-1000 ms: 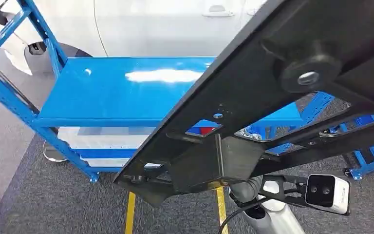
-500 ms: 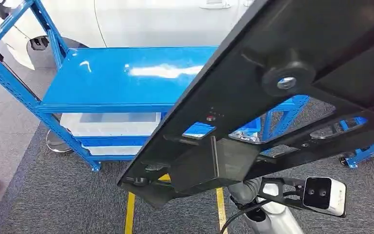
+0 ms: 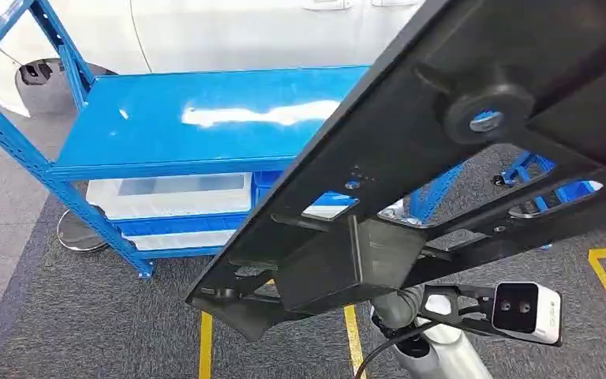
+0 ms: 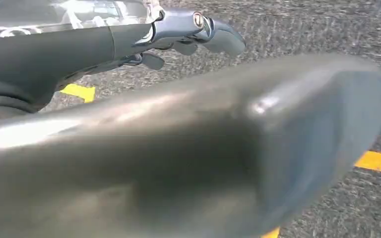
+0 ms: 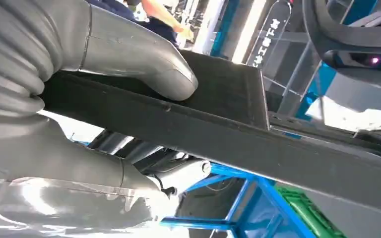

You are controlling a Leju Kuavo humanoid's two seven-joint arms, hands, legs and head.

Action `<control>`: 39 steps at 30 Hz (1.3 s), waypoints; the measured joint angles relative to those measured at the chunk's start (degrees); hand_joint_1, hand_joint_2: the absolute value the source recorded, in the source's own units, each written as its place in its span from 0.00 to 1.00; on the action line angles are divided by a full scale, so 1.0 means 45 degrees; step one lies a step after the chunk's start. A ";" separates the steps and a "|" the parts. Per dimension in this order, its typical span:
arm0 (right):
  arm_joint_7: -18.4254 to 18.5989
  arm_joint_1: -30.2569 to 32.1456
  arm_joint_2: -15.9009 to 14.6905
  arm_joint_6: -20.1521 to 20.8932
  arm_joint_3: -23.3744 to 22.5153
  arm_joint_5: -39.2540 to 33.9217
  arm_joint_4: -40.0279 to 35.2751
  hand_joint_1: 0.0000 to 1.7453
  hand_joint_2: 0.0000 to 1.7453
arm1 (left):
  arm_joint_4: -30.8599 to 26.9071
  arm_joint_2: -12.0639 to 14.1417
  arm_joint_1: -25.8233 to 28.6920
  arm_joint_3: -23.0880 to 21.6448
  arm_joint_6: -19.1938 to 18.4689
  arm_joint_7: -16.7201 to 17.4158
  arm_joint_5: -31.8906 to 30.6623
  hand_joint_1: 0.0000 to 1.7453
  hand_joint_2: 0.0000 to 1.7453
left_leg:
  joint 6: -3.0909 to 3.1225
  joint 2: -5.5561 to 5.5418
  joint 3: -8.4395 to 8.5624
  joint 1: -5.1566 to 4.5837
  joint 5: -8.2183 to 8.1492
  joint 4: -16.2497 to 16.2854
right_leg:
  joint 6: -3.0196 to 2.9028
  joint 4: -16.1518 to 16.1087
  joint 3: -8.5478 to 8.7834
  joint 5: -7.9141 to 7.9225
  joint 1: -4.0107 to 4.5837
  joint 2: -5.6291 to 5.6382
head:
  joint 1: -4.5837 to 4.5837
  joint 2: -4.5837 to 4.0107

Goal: Take the parts from the cabinet and place them on the table.

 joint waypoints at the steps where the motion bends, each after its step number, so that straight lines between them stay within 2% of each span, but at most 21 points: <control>1: -0.0072 0.0003 -0.0019 -0.0019 -0.0005 0.0005 0.0000 1.00 1.00 | 0.0000 0.0000 0.0010 0.0005 0.0000 0.0010 0.0000 0.00 0.00 | 0.0079 0.0109 -0.0065 -0.0028 0.0038 0.0005 | 0.0019 0.0817 -0.0378 -0.0562 -0.0004 -0.0172 | 0.0029 0.0000; 3: -0.0179 0.0100 -0.0106 -0.0213 -0.0014 0.0194 0.0000 1.00 1.00 | 0.0005 0.0009 0.0084 0.0005 -0.0010 0.0063 0.0000 0.00 0.00 | 0.0160 0.0367 -0.0186 -0.0104 0.0095 0.0029 | 0.0079 0.2995 -0.1313 -0.1577 -0.0009 -0.0260 | 0.0034 0.0000; 5: -0.0184 0.0269 -0.0223 -0.0480 -0.0049 0.0427 -0.0024 1.00 1.00 | 0.0019 0.0039 0.0090 0.0005 -0.0049 0.0121 0.0000 0.00 0.00 | 0.0185 0.0592 -0.0303 -0.0154 0.0117 0.0107 | 0.0096 0.3727 -0.1542 -0.1657 -0.0010 -0.0276 | 0.0039 0.0000; 7: -0.0189 0.0503 -0.0330 -0.0744 -0.0058 0.0632 -0.0209 1.00 1.00 | 0.0034 0.0049 0.0067 0.0005 -0.0029 0.0263 0.0000 0.00 0.00 | 0.0175 0.0798 -0.0373 -0.0191 0.0106 0.0225 | 0.0012 0.2044 -0.0513 -0.0773 0.0002 -0.0405 | 0.0044 0.0000; 8: -0.0189 0.0552 -0.0369 -0.0802 -0.0058 0.0666 -0.0297 1.00 1.00 | 0.0034 0.0049 0.0064 0.0005 -0.0015 0.0301 0.0000 0.00 0.00 | 0.0150 0.0892 -0.0382 -0.0211 0.0088 0.0281 | -0.0072 0.0773 0.0215 -0.0297 0.0022 -0.0646 | 0.0044 0.0000; 9: -0.0189 0.0560 -0.0403 -0.0855 -0.0058 0.0704 -0.0369 1.00 1.00 | 0.0034 0.0049 0.0063 0.0005 -0.0005 0.0340 0.0000 0.00 0.00 | 0.0114 0.0977 -0.0387 -0.0240 0.0065 0.0312 | -0.0174 -0.0072 0.0621 -0.0294 0.0094 -0.1109 | 0.0039 0.0000; 14: -0.0194 0.0737 -0.0510 -0.0889 -0.0058 0.0729 -0.0568 1.00 1.00 | 0.0044 0.0112 0.0016 0.0005 0.0015 0.0384 0.0000 0.00 0.00 | -0.0215 0.1374 -0.0449 -0.0310 0.0066 0.0369 | -0.0578 -0.0307 0.0530 -0.0070 0.0140 -0.0708 | 0.0034 0.0000; 17: -0.0204 0.0804 -0.0578 -0.1214 -0.0053 0.0874 -0.0641 1.00 1.00 | 0.0058 0.0150 0.0051 0.0005 0.0010 0.0374 0.0000 0.00 0.00 | -0.0398 0.0423 -0.1158 -0.0196 -0.1278 0.2224 | -0.0722 -0.0351 0.0421 0.0080 0.0097 -0.0455 | 0.0010 0.0000; 19: -0.0194 0.1114 -0.0709 -0.1506 -0.0063 0.1157 -0.0748 1.00 1.00 | 0.0068 0.0170 0.0091 -0.0015 -0.0054 0.0393 0.0000 0.00 0.00 | -0.0461 0.0307 -0.1931 -0.0182 -0.2061 0.4120 | -0.0724 -0.0339 0.0324 0.0155 0.0117 -0.0205 | 0.0009 0.0000; 20: -0.0194 0.1368 -0.0753 -0.1574 -0.0107 0.1322 -0.0865 1.00 1.00 | 0.0068 0.0170 0.0093 -0.0044 -0.0078 0.0452 0.0000 0.00 0.00 | -0.0452 0.0306 -0.1988 -0.0173 -0.2004 0.4329 | -0.0706 -0.0331 0.0289 0.0186 0.0118 -0.0099 | 0.0019 0.0000; 23: -0.0194 0.1805 -0.0801 -0.1360 -0.0160 0.1618 -0.1336 1.00 1.00 | 0.0068 0.0180 0.0085 -0.0131 -0.0102 0.0602 0.0000 0.00 0.00 | -0.0353 0.0104 -0.0528 -0.0161 -0.0542 0.1695 | -0.0634 -0.0260 0.0239 0.0243 0.0113 0.0322 | 0.0014 0.0000; 24: -0.0199 0.1836 -0.0806 -0.1345 -0.0165 0.1652 -0.1443 1.00 1.00 | 0.0068 0.0190 0.0088 -0.0185 -0.0102 0.0700 0.0000 0.00 0.00 | -0.0260 -0.0390 0.0027 -0.0146 -0.0221 0.0598 | -0.0602 -0.0238 0.0221 0.0263 0.0104 0.0457 | 0.0014 0.0000; 25: -0.0199 0.1847 -0.0816 -0.1345 -0.0161 0.1651 -0.1496 1.00 1.00 | 0.0073 0.0209 0.0071 -0.0262 -0.0097 0.0787 0.0000 0.00 0.00 | -0.0205 -0.0735 0.0144 -0.0129 -0.0391 0.0305 | -0.0519 -0.0193 0.0160 0.0304 0.0182 0.0562 | 0.0034 0.0000; 29: -0.0194 0.2189 -0.0826 -0.1176 -0.0252 0.1656 -0.1670 1.00 1.00 | 0.0073 0.0189 0.0028 -0.0418 -0.0248 0.0627 0.0000 0.00 0.00 | 0.0022 -0.0303 0.0100 -0.0169 -0.0233 0.0145 | -0.0134 -0.0273 -0.0028 0.0542 0.0112 0.1044 | 0.0029 0.0000; 30: -0.0199 0.2345 -0.0816 -0.1014 -0.0292 0.1729 -0.1724 1.00 1.00 | 0.0078 0.0102 -0.0002 -0.0423 -0.0189 0.0602 0.0000 0.00 0.00 | 0.0075 -0.0095 0.0134 -0.0097 -0.0115 0.0029 | -0.0137 -0.0122 -0.0079 0.0390 0.0076 0.0753 | 0.0019 0.0000; 32: -0.0199 0.2551 -0.0661 -0.0497 -0.0403 0.2024 -0.1768 1.00 1.00 | 0.0078 -0.0005 0.0071 -0.0403 0.0014 0.0568 0.0000 0.00 0.00 | 0.0197 0.0148 0.0060 -0.0121 -0.0044 -0.0021 | -0.0054 0.1343 -0.0756 -0.0678 0.0110 -0.0049 | 0.0185 0.0000; 34: -0.0194 0.2856 -0.0422 -0.0194 -0.0530 0.2239 -0.1768 1.00 1.00 | 0.0078 -0.0151 0.0185 -0.0340 0.0204 0.0646 0.0000 0.00 0.00 | 0.0200 0.0473 -0.0025 -0.0163 -0.0043 0.0006 | 0.0021 0.3335 -0.1597 -0.1563 0.0054 -0.0272 | 0.0184 0.0000; 35: -0.0194 0.2968 -0.0369 -0.0232 -0.0612 0.2239 -0.1778 1.00 1.00 | 0.0078 -0.0208 0.0198 -0.0292 0.0233 0.0728 0.0000 0.00 0.00 | 0.0200 0.0621 -0.0065 -0.0171 -0.0042 0.0035 | 0.0045 0.3717 -0.1711 -0.1613 0.0026 -0.0296 | 0.0184 0.0000; 36: -0.0194 0.3065 -0.0374 -0.0375 -0.0671 0.2239 -0.1831 1.00 1.00 | 0.0078 -0.0248 0.0193 -0.0277 0.0214 0.0836 0.0000 0.00 0.00 | 0.0198 0.0764 -0.0094 -0.0172 -0.0044 0.0073 | 0.0059 0.3472 -0.1509 -0.1401 0.0000 -0.0322 | 0.0184 0.0000; 38: -0.0194 0.3351 -0.0442 -0.0763 -0.0816 0.2190 -0.2050 1.00 1.00 | 0.0078 -0.0321 0.0175 -0.0287 -0.0015 0.1001 0.0000 0.00 0.00 | 0.0158 0.1000 -0.0114 -0.0171 -0.0080 0.0149 | 0.0026 0.1515 -0.0310 -0.0520 -0.0008 -0.0509 | 0.0189 0.0000; 39: -0.0194 0.3589 -0.0481 -0.0821 -0.0879 0.2171 -0.2250 1.00 1.00 | 0.0078 -0.0350 0.0162 -0.0291 -0.0058 0.1079 0.0000 0.00 0.00 | 0.0104 0.1075 -0.0107 -0.0179 -0.0118 0.0206 | -0.0041 0.0225 0.0476 -0.0131 0.0016 -0.0930 | 0.0194 0.0000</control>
